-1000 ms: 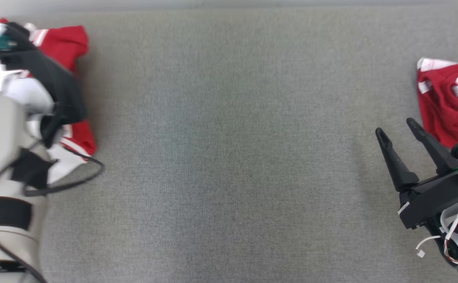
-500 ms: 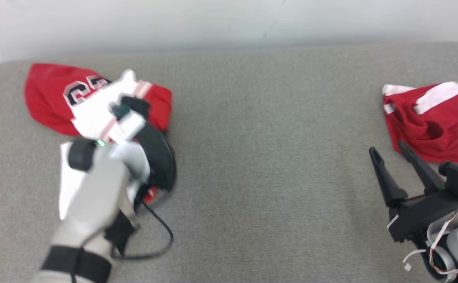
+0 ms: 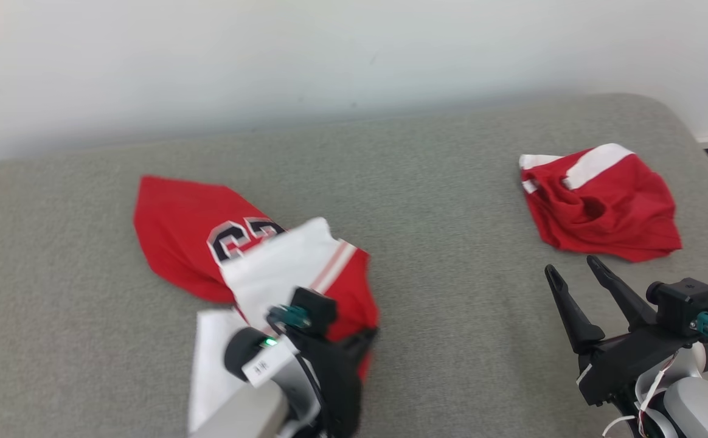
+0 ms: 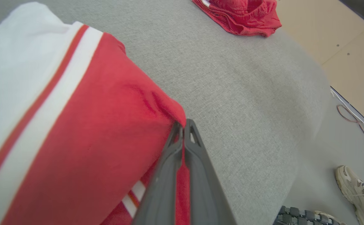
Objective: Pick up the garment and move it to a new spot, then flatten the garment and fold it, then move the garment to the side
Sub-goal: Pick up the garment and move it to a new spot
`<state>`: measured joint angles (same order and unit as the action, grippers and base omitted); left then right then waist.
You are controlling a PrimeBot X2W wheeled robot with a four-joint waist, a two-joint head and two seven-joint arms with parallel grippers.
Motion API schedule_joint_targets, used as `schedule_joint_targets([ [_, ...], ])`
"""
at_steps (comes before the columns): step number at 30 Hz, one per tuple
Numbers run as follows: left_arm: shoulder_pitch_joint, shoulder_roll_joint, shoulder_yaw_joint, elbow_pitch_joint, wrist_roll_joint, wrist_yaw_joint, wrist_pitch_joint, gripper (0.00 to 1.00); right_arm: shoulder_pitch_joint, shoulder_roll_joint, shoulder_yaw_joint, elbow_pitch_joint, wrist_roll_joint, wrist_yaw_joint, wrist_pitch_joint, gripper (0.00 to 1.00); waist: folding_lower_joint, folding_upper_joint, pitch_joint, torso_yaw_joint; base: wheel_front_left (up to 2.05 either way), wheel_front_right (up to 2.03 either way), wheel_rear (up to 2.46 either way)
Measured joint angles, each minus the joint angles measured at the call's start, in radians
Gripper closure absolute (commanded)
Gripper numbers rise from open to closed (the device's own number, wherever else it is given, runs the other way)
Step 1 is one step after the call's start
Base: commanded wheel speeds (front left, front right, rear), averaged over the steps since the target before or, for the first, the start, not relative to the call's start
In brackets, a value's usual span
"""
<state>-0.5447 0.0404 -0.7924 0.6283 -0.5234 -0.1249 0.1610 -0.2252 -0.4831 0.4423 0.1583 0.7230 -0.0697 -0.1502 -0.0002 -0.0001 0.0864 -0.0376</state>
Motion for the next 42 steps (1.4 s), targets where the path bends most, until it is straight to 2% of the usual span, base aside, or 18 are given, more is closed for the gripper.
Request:
schedule_joint_targets([
  [5,0.013,0.002,-0.133,-0.101,-0.069,0.003,0.007,1.00,0.006,-0.001,0.001,0.011,0.000,0.008,-0.002,0.00,0.0001,0.0000,-0.022,-0.035,0.00,0.00,0.00],
  [12,0.027,0.005,-0.279,-0.183,-0.165,0.081,0.024,1.00,0.012,0.000,0.007,0.022,0.000,0.008,-0.004,0.00,0.0001,0.0000,-0.044,-0.063,0.00,0.00,0.00],
  [13,0.027,0.005,-0.288,-0.185,-0.182,0.096,0.024,0.89,0.012,0.001,0.009,0.021,0.000,0.009,-0.004,0.00,0.0000,0.0000,-0.044,-0.065,0.00,0.00,0.00],
  [14,0.026,0.006,-0.297,-0.189,-0.194,0.110,0.023,0.25,0.013,0.000,0.010,0.022,0.000,0.009,-0.004,0.00,0.0001,0.0000,-0.044,-0.067,0.00,0.00,0.00],
  [15,0.025,0.007,-0.307,-0.191,-0.203,0.120,0.023,0.00,0.013,0.000,0.009,0.022,0.000,0.009,-0.004,0.00,0.0001,0.0000,-0.042,-0.068,0.00,0.00,0.00],
  [21,-0.004,0.008,-0.349,-0.200,-0.263,0.161,0.017,0.00,0.014,0.002,0.007,0.034,0.000,0.011,-0.005,0.00,0.0002,0.0001,-0.044,-0.063,0.00,0.00,0.00],
  [27,-0.053,0.006,-0.349,-0.193,-0.289,0.197,-0.016,0.00,0.033,0.009,0.019,0.035,0.000,0.014,-0.008,0.00,0.0002,0.0000,-0.063,-0.036,0.00,0.00,0.00],
  [36,-0.061,0.011,-0.344,-0.085,-0.199,0.223,-0.073,0.00,0.036,0.025,0.039,0.034,0.000,0.017,-0.008,0.00,0.0002,0.0001,-0.086,0.013,0.00,0.00,0.00],
  [42,-0.052,0.056,-0.341,-0.067,-0.165,0.239,-0.115,0.00,0.059,0.030,0.058,0.037,0.000,0.017,0.001,0.00,0.0002,0.0002,-0.101,0.041,0.00,0.00,0.00],
])
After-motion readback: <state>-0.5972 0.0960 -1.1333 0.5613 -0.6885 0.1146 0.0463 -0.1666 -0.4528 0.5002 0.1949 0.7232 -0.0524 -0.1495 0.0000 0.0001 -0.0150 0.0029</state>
